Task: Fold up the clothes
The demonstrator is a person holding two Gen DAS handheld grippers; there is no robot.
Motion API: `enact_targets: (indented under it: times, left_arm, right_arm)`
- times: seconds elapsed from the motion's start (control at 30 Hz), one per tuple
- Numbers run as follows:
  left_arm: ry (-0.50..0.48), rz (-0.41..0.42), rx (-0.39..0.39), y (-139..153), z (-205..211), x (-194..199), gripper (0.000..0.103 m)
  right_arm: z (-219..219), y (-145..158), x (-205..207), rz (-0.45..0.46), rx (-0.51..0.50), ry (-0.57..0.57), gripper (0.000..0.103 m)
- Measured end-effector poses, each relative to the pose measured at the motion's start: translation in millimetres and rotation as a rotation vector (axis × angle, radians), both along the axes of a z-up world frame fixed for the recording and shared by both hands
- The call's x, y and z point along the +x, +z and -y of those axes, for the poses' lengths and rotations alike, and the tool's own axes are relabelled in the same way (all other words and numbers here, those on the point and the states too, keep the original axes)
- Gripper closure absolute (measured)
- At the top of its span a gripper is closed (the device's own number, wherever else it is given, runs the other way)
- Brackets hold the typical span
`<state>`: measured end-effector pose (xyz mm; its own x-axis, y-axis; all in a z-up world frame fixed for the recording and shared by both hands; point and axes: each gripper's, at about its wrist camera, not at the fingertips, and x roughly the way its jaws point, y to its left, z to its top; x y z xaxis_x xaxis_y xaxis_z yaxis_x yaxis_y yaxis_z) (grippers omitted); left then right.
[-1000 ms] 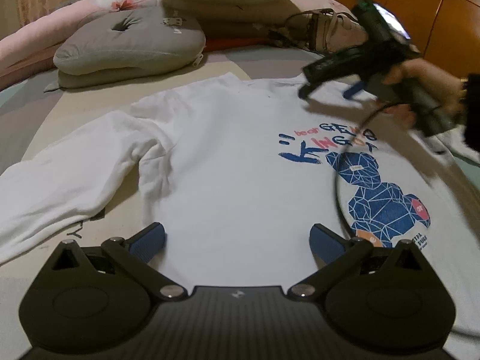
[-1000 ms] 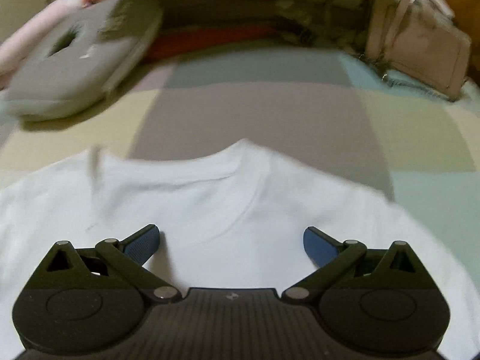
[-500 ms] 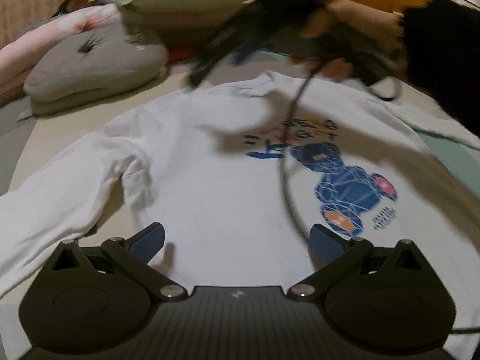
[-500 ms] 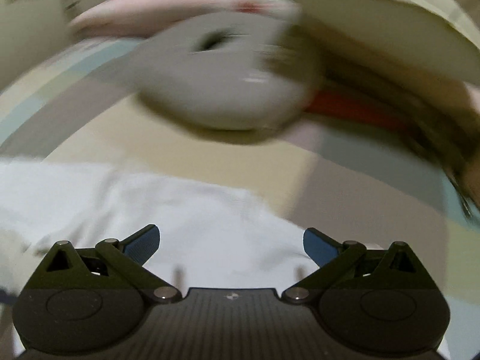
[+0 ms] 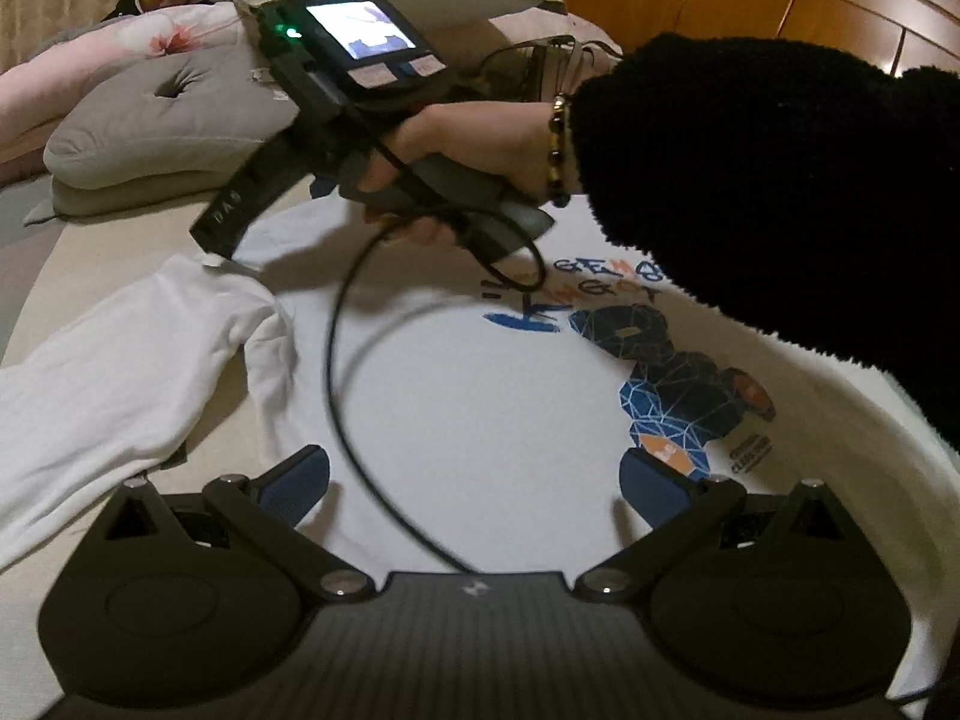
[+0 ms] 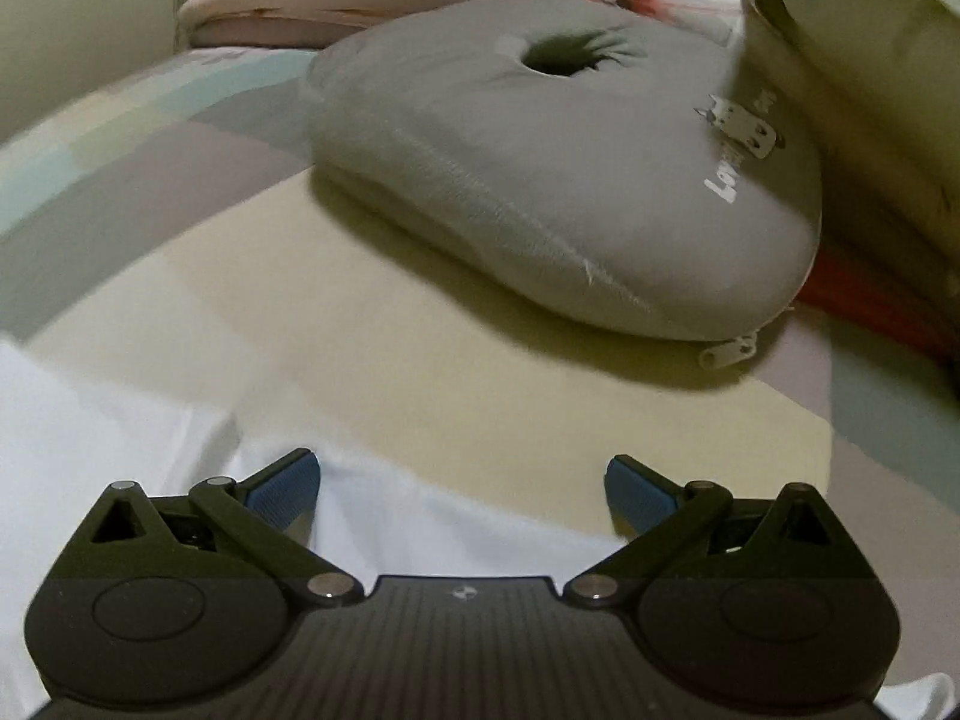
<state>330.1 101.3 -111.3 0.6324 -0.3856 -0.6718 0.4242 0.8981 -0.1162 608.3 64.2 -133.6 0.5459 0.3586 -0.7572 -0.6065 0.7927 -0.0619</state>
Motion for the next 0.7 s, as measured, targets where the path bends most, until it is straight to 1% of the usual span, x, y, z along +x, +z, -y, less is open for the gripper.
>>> enact_targets:
  times: [0.07,0.13,0.2,0.23,0.3,0.4,0.47,0.57,0.63,0.7]
  left_arm:
    - [-0.009,0.005,-0.018,2.7,-0.1,-1.3,0.001]
    - [-0.029,0.013,-0.040,6.0,0.8,-3.4,0.001]
    - [-0.068,0.027,-0.064,9.7,4.3,-7.3,0.001]
    - [-0.088,0.034,-0.076,11.5,6.0,-9.2,0.001]
    - [-0.127,0.048,-0.101,15.2,9.5,-13.0,0.001]
    - [-0.173,0.055,-0.123,16.0,15.7,-16.0,0.001]
    - [-0.187,0.052,-0.123,14.2,19.1,-15.9,0.001]
    - [-0.188,0.039,-0.103,9.7,23.0,-13.5,0.001]
    - [-0.178,0.025,-0.099,6.1,23.6,-9.1,0.001]
    - [-0.169,0.016,-0.095,4.4,23.2,-6.6,0.001]
  right_arm:
    - [6.4,10.2,-8.6,0.057,-0.031,-0.002,0.001]
    - [23.6,22.6,-23.7,0.073,-0.050,0.029,0.001]
    - [44.3,31.0,-36.3,0.103,-0.100,0.018,0.000]
    - [58.3,34.2,-41.5,0.103,-0.116,0.009,0.000]
    - [87.1,36.2,-48.5,0.066,-0.123,-0.048,0.000]
    - [122.6,21.3,-46.0,-0.040,-0.078,-0.149,0.000]
    - [132.8,6.4,-38.3,-0.099,-0.046,-0.197,0.000]
    - [132.4,-2.7,-32.5,-0.038,-0.014,-0.246,0.000]
    - [125.2,-5.9,-21.4,0.028,-0.020,-0.240,0.000]
    - [124.1,-7.1,-9.0,0.047,0.007,-0.261,0.000]
